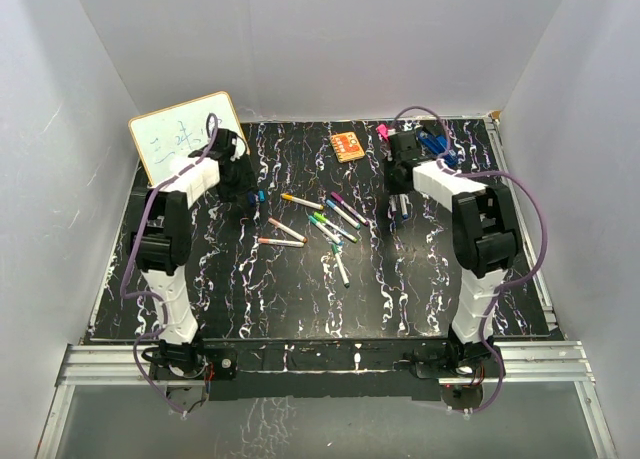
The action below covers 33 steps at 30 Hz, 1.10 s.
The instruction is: Open the pen caps
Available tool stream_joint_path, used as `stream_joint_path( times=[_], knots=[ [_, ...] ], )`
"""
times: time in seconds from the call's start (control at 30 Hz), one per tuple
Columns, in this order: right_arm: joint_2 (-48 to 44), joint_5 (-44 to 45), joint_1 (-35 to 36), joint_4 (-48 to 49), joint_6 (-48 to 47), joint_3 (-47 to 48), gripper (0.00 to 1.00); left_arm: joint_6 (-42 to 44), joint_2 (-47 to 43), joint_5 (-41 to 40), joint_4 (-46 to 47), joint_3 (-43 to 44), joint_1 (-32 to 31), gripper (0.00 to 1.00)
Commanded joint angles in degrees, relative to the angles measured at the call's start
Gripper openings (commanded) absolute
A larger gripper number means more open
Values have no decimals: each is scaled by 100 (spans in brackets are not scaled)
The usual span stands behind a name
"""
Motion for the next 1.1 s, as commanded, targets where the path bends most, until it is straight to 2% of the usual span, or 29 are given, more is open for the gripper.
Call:
stream_joint_path(
  times=[0.0,0.53,0.6,0.7,0.8,0.87,1.07],
  knots=[
    [190,160,283,185,44,394,0,58,-758,-133,-384,98,36,61],
    [647,303,417,-58,-54,775,0,62,-1720,4,-340,-126,51,61],
    [683,293,421,-125,-47,803,5,62,-1723,23,-341,-130,46,61],
    [698,247,420,-159,-43,807,24,45,-1722,72,-311,-158,48,61],
    [681,189,420,-159,-27,820,29,20,-1720,103,-288,-182,48,61],
    [665,167,419,-158,-16,852,39,10,-1727,113,-275,-202,50,61],
    [509,102,439,-107,-25,1038,42,-30,-1777,122,-244,-255,50,61]
  ],
)
